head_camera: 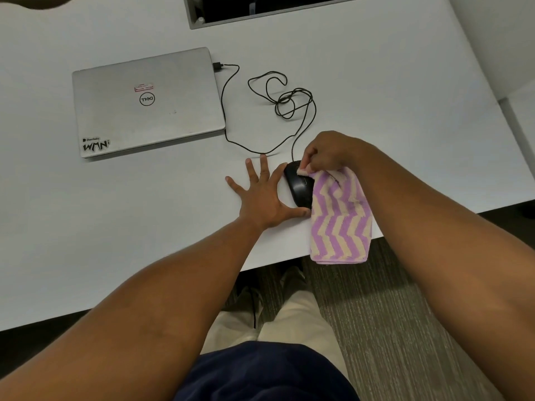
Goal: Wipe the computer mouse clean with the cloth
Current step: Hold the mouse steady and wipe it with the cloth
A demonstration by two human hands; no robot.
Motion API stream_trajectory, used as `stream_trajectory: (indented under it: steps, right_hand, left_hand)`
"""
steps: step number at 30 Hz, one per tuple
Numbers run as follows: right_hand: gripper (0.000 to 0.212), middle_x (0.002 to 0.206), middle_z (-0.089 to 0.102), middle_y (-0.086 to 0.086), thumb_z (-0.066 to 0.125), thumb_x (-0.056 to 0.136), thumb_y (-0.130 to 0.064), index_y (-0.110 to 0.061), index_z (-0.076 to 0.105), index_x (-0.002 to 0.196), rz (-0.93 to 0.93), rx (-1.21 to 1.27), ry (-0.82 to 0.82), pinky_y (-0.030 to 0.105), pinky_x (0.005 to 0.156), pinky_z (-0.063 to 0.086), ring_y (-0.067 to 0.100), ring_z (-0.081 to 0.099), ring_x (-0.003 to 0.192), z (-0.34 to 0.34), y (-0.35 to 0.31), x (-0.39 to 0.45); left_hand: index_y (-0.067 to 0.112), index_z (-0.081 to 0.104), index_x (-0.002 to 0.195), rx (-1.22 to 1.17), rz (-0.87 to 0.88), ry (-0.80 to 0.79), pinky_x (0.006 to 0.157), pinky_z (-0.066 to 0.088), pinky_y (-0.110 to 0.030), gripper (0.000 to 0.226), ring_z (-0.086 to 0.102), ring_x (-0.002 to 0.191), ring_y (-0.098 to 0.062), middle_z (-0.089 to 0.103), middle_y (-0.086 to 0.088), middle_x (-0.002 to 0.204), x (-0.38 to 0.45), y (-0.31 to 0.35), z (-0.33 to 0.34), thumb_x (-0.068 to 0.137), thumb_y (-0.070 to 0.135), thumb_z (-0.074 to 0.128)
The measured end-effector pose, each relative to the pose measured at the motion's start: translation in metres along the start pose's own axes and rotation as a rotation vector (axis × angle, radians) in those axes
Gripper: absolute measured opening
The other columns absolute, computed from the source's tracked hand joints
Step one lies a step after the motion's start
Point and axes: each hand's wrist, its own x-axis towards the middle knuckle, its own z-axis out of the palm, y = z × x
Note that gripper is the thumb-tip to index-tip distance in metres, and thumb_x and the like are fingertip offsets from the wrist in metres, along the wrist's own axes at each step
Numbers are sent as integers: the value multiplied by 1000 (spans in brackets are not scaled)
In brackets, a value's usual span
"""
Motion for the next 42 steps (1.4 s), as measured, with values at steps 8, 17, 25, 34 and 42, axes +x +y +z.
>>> stream_trajectory:
  steps: [8,17,25,34,42]
  right_hand:
    - [16,105,72,1,70,84,-17,-15,77,99,-33,144,299,22,82,44,11,61,95,4,6,4]
    - [20,111,71,4,66,87,-14,-14,75,105,-57,85,239,23,89,45,17,63,104,16,11,6]
    - [15,92,67,-8,75,80,-15,-31,73,80,-18,189,94,18,70,40,8,59,89,14,19,-4]
    - [16,85,66,-17,79,74,-16,-29,78,83,-84,182,20,17,67,41,4,59,83,19,20,-23]
    - [27,78,66,-8,89,56,-25,-26,65,70,-80,118,-10,26,62,51,12,62,72,36,13,-30]
  left_hand:
    - [43,-2,158,16,-5,-11,105,-15,-79,130,-28,149,-35,-19,-4,167,1,0,1,49,106,35]
    - [43,-2,158,13,2,-11,104,-13,-80,131,-27,150,-35,-19,-5,167,0,0,1,48,106,34]
    - [45,0,158,18,-6,-7,104,-16,-79,131,-28,149,-34,-20,-3,167,0,-1,1,49,106,38]
    - [42,1,158,7,4,-13,104,-15,-80,131,-29,149,-34,-19,-4,167,-2,1,-2,49,105,37]
    - [39,2,158,19,17,3,103,-11,-83,136,-24,150,-38,-16,-7,168,-3,4,-3,44,107,29]
